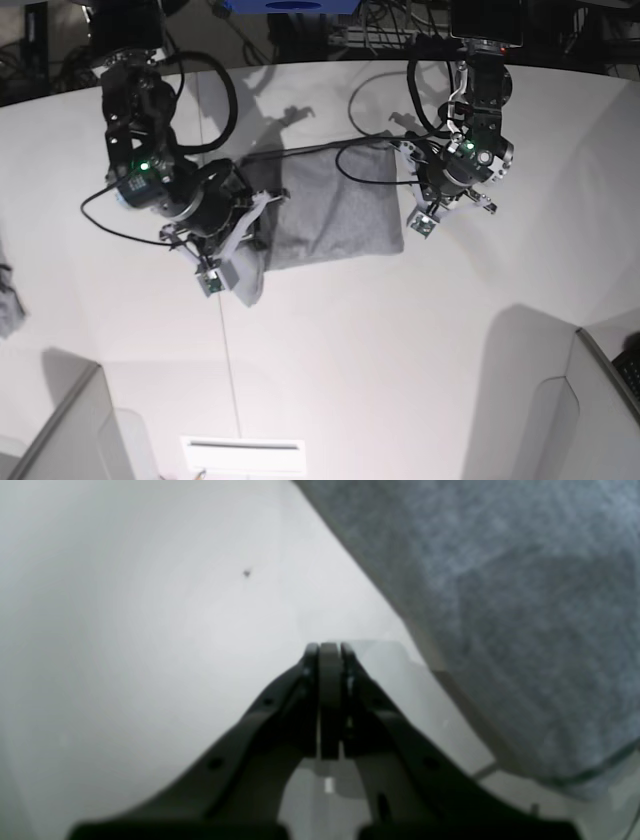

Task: Fold the T-shirt properly
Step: 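Lift the strip end with the right gripper and fold it over the folded half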

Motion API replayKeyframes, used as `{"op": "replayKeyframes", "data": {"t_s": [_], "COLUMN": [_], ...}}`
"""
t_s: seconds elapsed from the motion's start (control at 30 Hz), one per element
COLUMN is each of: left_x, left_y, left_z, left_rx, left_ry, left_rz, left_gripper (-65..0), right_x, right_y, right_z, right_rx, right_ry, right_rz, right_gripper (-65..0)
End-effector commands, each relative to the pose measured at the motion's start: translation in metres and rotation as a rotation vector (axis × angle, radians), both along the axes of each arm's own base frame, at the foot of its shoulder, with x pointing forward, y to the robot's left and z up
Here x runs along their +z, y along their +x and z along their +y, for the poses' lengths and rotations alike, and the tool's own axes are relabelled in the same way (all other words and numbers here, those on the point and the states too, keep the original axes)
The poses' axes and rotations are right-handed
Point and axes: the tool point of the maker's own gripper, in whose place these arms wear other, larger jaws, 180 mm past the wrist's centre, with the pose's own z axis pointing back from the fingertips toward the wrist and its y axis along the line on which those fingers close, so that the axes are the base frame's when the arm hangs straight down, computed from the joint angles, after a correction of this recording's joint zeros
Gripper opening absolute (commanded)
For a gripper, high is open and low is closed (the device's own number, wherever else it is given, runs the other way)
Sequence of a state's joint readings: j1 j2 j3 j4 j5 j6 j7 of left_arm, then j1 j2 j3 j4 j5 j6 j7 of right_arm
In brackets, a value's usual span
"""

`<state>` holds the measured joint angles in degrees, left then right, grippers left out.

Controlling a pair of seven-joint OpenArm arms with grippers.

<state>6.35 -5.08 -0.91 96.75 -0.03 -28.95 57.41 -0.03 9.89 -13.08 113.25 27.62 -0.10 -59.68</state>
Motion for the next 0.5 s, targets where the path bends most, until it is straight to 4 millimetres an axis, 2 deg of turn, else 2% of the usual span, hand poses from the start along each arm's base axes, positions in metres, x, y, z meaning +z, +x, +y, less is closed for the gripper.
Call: {"op": "replayKeyframes", "data": {"t_s": [0.0,0.2,0.37,0.47], "left_x": [0.005,0.007,0.005,0.001], "left_y": [0.002,0.002,-0.002,-0.009], "left_z": [-0.013,-0.013,-0.011,-0.002], "left_rx": [-0.026,-0.027,-0.028,-0.016], "left_ry": [-0.047,-0.045,-0.04,-0.027], "left_rz": [-0.014,-0.017,-0.01,0.007], "left_gripper": [-65.0,-65.0,-65.0,-65.0], "right_x": [0.012,0.008,-0.021,-0.032], "right_y": [0.0,-0.014,-0.01,-0.013], "right_z": [0.013,0.049,0.056,0.058], "right_rx": [0.03,0.114,0.127,0.132], "right_ry": [0.036,0.08,0.064,0.055], "right_rz": [-0.047,-0.079,-0.032,-0.008], "right_gripper": [-65.0,-65.0,-65.0,-65.0]}}
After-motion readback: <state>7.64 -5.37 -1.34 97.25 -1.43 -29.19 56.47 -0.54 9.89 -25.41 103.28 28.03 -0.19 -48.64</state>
